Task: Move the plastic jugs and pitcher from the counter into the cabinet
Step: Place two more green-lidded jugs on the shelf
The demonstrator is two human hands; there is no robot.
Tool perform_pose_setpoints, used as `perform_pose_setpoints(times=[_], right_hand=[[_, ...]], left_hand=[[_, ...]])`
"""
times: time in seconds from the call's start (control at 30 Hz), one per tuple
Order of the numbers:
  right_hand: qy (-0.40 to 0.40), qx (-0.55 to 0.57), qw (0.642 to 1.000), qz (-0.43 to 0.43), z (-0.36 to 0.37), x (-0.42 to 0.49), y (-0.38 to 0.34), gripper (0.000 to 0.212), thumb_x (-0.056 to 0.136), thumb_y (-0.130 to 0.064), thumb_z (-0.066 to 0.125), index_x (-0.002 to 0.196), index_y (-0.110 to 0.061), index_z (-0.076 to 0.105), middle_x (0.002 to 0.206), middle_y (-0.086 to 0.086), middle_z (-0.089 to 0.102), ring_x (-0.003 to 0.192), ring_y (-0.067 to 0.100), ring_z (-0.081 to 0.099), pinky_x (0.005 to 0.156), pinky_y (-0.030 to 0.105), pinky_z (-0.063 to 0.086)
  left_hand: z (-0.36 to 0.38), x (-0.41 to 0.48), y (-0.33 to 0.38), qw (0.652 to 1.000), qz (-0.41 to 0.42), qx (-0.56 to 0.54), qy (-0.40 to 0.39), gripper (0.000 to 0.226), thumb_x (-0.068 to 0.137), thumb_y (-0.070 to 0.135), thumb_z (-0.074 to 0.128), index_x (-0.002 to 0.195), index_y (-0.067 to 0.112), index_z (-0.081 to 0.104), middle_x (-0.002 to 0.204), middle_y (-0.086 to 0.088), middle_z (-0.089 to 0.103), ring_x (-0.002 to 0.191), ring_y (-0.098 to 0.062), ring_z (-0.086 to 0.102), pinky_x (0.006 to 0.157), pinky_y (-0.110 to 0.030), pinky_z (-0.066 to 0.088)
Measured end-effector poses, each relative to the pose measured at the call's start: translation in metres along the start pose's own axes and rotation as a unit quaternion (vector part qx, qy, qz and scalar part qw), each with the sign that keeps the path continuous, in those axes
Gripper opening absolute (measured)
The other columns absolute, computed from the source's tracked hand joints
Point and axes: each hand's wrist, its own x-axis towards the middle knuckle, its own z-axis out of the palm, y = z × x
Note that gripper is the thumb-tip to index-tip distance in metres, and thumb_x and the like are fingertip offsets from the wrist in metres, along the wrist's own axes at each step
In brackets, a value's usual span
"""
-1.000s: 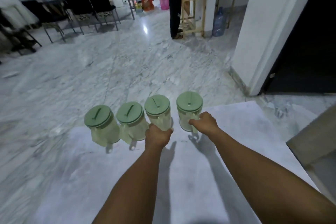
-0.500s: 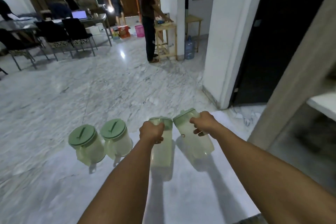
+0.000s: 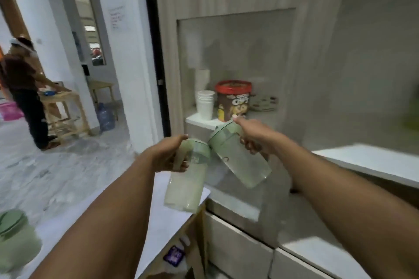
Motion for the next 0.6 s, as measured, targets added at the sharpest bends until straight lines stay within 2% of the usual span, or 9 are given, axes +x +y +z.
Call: perform_pose_setpoints(times=[0.07,0.17,0.23,0.33,0.4,0.47,0.53,0.6], right_hand=[[0.027,-0.019,0.999,0.03,-0.077,-0.043,0.009,0.045,0.093,-0.059,0.045,0.09,-0.016,0.056,0.059,0.004,0.046,0.041,0.015,0.035,0.046,0.022,0.027],[0.08,-0.035,0.993,0.084,-0.182,-0.105,0.019,0.042,0.095,-0.055,0.044,0.08,-0.016,0.05,0.058,0.003,0.043,0.044,0.015,0.035,0.047,0.023,0.027],[0.142,-0.005,0.985,0.101,-0.242,-0.14,0.03,0.04,0.097,-0.052,0.043,0.081,-0.015,0.049,0.056,0.002,0.043,0.045,0.014,0.036,0.046,0.023,0.03],[0.256,0.09,0.96,0.074,-0.309,-0.169,0.051,0.036,0.098,-0.042,0.041,0.078,-0.014,0.052,0.058,0.005,0.047,0.046,0.017,0.041,0.049,0.026,0.034],[0.309,0.128,0.941,0.055,-0.342,-0.17,0.068,0.033,0.098,-0.037,0.04,0.078,-0.017,0.056,0.061,0.004,0.055,0.053,0.018,0.047,0.055,0.029,0.036],[0.353,0.145,0.923,0.047,-0.37,-0.158,0.086,0.03,0.098,-0.036,0.042,0.082,-0.02,0.062,0.062,0.0,0.066,0.063,0.018,0.056,0.064,0.032,0.039],[0.371,0.166,0.912,0.045,-0.394,-0.134,0.105,0.028,0.099,-0.035,0.043,0.09,-0.02,0.065,0.068,-0.001,0.072,0.071,0.017,0.06,0.069,0.032,0.041],[0.374,0.18,0.909,0.039,-0.415,-0.101,0.125,0.027,0.101,-0.032,0.042,0.094,-0.019,0.065,0.079,0.002,0.072,0.076,0.018,0.061,0.071,0.033,0.044]], left_hand=[[0.056,-0.008,0.037,0.995,-0.008,0.046,-0.087,0.047,0.092,0.046,0.059,0.108,0.002,0.064,0.073,-0.015,0.064,0.06,-0.027,0.064,0.055,-0.034,0.058],[0.151,-0.024,0.086,0.978,0.032,0.084,-0.188,0.04,0.094,0.04,0.055,0.096,0.001,0.066,0.063,-0.012,0.064,0.059,-0.027,0.062,0.055,-0.032,0.057],[0.215,-0.032,0.113,0.967,0.061,0.075,-0.236,0.041,0.095,0.038,0.049,0.086,0.002,0.067,0.063,-0.011,0.063,0.062,-0.026,0.06,0.061,-0.033,0.055],[0.305,-0.035,0.14,0.951,0.097,0.041,-0.29,0.04,0.098,0.037,0.04,0.08,0.01,0.063,0.07,-0.006,0.06,0.069,-0.022,0.059,0.075,-0.035,0.047],[0.357,-0.026,0.151,0.951,0.128,0.024,-0.281,0.036,0.1,0.037,0.039,0.089,0.014,0.063,0.081,-0.005,0.065,0.082,-0.023,0.062,0.086,-0.038,0.044],[0.405,-0.008,0.156,0.956,0.148,0.001,-0.253,0.031,0.1,0.035,0.043,0.101,0.015,0.066,0.091,-0.004,0.068,0.087,-0.022,0.061,0.092,-0.039,0.043],[0.445,0.017,0.16,0.96,0.153,-0.022,-0.233,0.03,0.095,0.034,0.049,0.108,0.013,0.067,0.1,-0.007,0.069,0.087,-0.023,0.061,0.092,-0.038,0.045],[0.478,0.048,0.163,0.966,0.146,-0.034,-0.212,0.039,0.085,0.038,0.054,0.112,0.014,0.066,0.113,-0.012,0.07,0.098,-0.028,0.064,0.097,-0.043,0.048]])
